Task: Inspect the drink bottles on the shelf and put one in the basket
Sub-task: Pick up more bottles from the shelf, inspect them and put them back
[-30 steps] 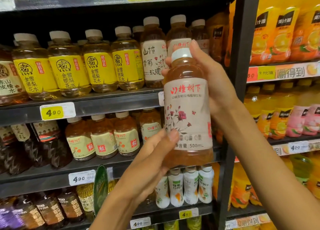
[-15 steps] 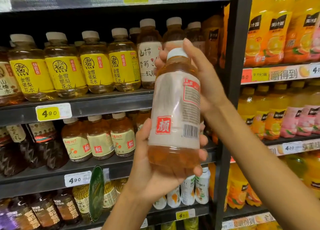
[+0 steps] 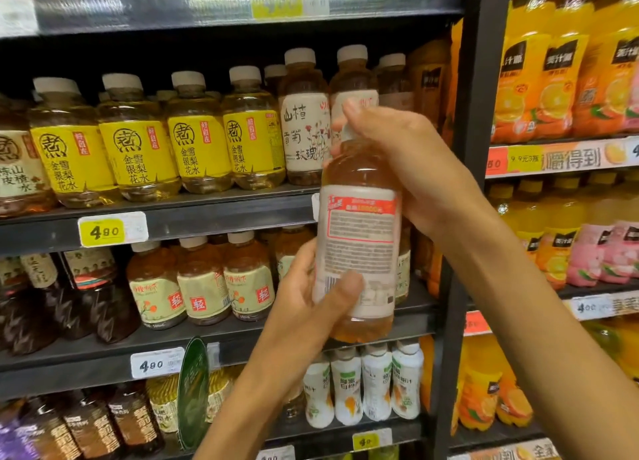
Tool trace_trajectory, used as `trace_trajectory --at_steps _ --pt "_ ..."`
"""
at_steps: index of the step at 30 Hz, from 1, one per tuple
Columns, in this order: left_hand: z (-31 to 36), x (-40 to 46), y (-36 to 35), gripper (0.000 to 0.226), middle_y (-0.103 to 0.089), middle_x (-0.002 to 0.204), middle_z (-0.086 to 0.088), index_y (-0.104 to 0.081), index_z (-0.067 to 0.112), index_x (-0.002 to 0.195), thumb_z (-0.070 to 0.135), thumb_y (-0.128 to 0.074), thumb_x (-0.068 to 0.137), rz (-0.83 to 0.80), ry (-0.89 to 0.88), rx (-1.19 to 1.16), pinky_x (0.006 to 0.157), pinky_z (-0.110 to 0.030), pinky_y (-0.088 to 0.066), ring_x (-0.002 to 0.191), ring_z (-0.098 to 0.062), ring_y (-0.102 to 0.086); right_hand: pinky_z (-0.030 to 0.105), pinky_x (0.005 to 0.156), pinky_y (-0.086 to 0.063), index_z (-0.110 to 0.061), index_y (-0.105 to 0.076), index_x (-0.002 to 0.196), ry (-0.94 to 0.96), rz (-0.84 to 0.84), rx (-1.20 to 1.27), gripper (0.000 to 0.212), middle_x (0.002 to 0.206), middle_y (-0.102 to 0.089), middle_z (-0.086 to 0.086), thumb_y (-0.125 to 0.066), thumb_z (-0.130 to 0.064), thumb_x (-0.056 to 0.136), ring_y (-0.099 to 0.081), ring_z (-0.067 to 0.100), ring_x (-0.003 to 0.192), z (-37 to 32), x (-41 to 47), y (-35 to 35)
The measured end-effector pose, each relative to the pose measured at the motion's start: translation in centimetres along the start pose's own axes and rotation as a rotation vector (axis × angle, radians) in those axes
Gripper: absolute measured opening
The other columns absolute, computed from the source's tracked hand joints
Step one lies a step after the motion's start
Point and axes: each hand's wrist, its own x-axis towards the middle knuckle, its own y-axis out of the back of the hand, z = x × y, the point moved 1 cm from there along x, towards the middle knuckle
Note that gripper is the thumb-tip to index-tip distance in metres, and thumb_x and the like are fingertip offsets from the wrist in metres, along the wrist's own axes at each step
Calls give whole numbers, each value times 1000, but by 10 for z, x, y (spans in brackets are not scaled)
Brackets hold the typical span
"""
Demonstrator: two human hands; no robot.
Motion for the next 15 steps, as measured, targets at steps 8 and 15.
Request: trace_trajectory --at_steps 8,15 --pt "-4 -18 -6 87 -66 119 -18 -56 14 130 50 -86 58 -172 184 -586 77 -41 -59 100 -31 -68 28 90 -45 -5 -63 104 -231 -158 291 39 86 -62 9 -50 -41 96 -56 23 91 11 6 5" --pt "-2 -17 -23 83 -59 121 -26 -40 -2 141 46 -72 80 -486 306 -1080 87 -47 -52 103 -35 -62 41 88 -51 -10 -60 98 -218 -241 729 22 80 -63 6 -51 -28 90 -68 22 77 20 11 -13"
